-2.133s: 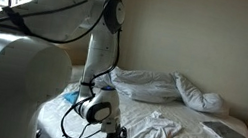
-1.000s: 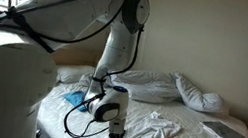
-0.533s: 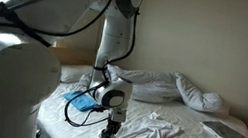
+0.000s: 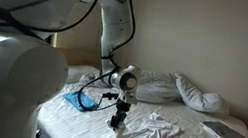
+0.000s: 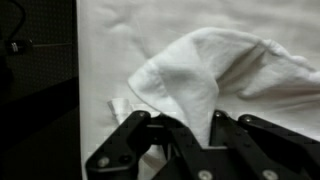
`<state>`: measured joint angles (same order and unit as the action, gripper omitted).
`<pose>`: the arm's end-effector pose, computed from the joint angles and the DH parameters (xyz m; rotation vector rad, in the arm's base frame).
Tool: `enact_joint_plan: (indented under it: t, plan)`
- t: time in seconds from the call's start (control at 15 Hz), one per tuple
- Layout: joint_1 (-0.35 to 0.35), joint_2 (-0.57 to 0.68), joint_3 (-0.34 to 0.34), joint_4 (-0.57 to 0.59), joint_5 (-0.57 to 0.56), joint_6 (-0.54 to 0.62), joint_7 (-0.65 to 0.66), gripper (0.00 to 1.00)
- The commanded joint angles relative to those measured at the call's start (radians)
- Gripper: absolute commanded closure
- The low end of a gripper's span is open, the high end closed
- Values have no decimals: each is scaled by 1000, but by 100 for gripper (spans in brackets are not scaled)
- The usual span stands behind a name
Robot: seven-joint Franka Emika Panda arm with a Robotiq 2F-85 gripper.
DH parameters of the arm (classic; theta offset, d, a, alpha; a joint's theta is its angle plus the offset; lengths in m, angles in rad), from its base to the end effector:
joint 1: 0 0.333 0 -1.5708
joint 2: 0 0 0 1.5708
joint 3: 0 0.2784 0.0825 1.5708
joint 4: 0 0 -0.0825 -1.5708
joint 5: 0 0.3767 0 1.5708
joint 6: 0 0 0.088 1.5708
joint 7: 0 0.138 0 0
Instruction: Fold the white cloth
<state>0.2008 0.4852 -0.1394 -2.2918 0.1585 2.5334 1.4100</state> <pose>0.4674 0.0198 0.0655 2.1983 -2.0099 -0.2681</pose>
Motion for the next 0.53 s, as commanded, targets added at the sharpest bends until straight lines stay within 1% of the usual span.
enact_joint_plan:
  t: [0.0, 0.33, 0.4, 0.47]
  plan:
    - [-23, -1, 17, 19, -18, -17, 10, 92]
    - [-21, 11, 20, 18, -17, -15, 10, 92]
    - [-25, 11, 28, 1, 3, -7, 17, 97]
    - [-20, -4, 26, -16, 4, 3, 29, 97]
